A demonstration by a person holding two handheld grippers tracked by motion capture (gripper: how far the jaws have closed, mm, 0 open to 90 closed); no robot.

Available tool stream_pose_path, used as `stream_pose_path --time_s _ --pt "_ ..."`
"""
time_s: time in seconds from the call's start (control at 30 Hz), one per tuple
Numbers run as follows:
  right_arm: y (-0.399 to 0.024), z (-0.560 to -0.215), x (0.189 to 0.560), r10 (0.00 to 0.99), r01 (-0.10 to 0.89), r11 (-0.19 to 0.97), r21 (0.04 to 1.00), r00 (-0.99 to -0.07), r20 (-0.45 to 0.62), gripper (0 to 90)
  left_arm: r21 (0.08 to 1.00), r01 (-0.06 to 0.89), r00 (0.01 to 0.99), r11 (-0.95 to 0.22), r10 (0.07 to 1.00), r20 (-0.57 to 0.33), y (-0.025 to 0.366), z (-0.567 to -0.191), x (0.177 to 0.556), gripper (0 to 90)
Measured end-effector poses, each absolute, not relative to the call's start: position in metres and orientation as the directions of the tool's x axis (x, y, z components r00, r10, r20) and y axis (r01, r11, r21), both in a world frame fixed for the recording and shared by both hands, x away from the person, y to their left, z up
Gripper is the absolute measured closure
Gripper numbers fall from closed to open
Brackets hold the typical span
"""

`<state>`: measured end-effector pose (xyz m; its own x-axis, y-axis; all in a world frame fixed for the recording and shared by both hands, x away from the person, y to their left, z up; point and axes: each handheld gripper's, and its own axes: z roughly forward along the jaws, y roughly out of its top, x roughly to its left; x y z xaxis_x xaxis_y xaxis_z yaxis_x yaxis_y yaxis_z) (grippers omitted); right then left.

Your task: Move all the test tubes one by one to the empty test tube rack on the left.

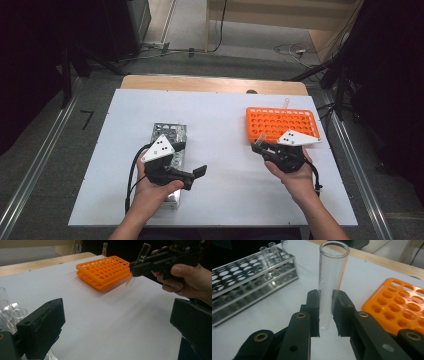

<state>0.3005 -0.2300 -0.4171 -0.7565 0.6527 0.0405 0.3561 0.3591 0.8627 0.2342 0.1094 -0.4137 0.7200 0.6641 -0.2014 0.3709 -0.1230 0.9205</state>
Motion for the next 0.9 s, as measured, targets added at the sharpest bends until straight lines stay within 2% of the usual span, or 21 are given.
stream_pose_path --time_s 0.33,0.53,0.67,0.9 --pt "-0.203 -0.421 0.275 0.570 0.322 0.421 0.848 -0.821 0.028 73.8 0.924 0.358 0.743 -0.137 0.641 -0.193 0.098 -0.412 0.230 0.1" --pt "-0.188 -0.421 0.263 0.527 0.299 0.449 0.842 -0.850 0.021 73.9 0.925 0.350 0.765 -0.144 0.614 -0.194 0.088 -0.411 0.227 3.9" --pt "-0.179 -0.422 0.257 0.498 0.283 0.466 0.838 -0.867 0.015 73.8 0.928 0.342 0.779 -0.146 0.596 -0.193 0.082 -0.410 0.225 11.8" --pt "-0.165 -0.423 0.248 0.460 0.269 0.487 0.831 -0.888 0.018 73.9 0.925 0.342 0.776 -0.168 0.605 -0.178 0.068 -0.410 0.221 33.9"
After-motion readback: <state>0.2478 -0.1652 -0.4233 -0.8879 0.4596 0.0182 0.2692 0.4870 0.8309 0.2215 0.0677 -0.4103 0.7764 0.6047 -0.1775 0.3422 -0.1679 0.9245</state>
